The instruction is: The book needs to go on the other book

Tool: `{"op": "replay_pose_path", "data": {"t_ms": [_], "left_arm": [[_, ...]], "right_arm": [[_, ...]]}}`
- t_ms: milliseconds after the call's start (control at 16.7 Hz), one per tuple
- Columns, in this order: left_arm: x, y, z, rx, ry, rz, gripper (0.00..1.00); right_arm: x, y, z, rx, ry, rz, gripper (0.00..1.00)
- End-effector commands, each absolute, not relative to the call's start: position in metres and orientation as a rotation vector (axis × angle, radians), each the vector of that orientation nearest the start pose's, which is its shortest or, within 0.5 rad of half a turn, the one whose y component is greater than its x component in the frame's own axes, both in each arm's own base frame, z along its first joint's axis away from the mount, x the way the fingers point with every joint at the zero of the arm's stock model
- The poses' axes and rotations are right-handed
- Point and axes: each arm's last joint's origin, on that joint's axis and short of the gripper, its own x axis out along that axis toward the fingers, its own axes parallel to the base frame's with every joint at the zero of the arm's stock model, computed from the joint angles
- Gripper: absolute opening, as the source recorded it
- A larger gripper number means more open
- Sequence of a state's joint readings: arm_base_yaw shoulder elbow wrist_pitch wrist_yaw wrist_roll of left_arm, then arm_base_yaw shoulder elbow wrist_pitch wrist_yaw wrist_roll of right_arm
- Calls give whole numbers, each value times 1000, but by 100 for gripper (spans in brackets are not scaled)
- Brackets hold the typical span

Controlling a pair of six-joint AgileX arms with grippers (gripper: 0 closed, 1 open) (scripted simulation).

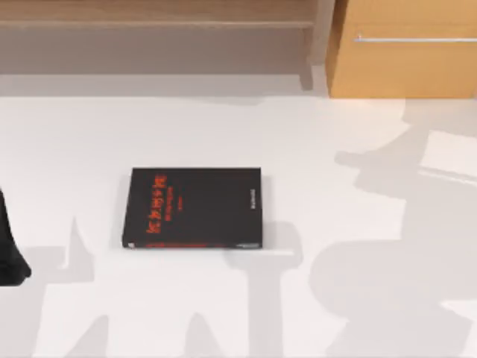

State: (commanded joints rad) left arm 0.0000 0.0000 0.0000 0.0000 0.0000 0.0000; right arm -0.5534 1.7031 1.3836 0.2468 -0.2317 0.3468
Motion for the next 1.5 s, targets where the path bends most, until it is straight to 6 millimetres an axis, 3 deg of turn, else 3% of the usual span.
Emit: {"op": "replay_pose_path", "data": {"t_ms": [300,480,660,840,1080,1260,1500], "left_arm": [[106,-1,160,0,0,0,100],[106,-1,160,0,0,0,100],[106,-1,160,0,0,0,100],[106,-1,160,0,0,0,100],[106,-1,160,0,0,0,100],[106,-1,160,0,0,0,100],[106,-1,160,0,0,0,100]], "right_arm": [[314,-183,320,717,98,-574,0],[315,-151,298,921,159,-696,0],[333,-102,274,1085,218,-767,0],[357,-32,250,1203,272,-792,0],[372,88,213,1299,326,-774,0],[356,185,184,1348,348,-721,0],[301,300,149,1422,362,-601,0]]}}
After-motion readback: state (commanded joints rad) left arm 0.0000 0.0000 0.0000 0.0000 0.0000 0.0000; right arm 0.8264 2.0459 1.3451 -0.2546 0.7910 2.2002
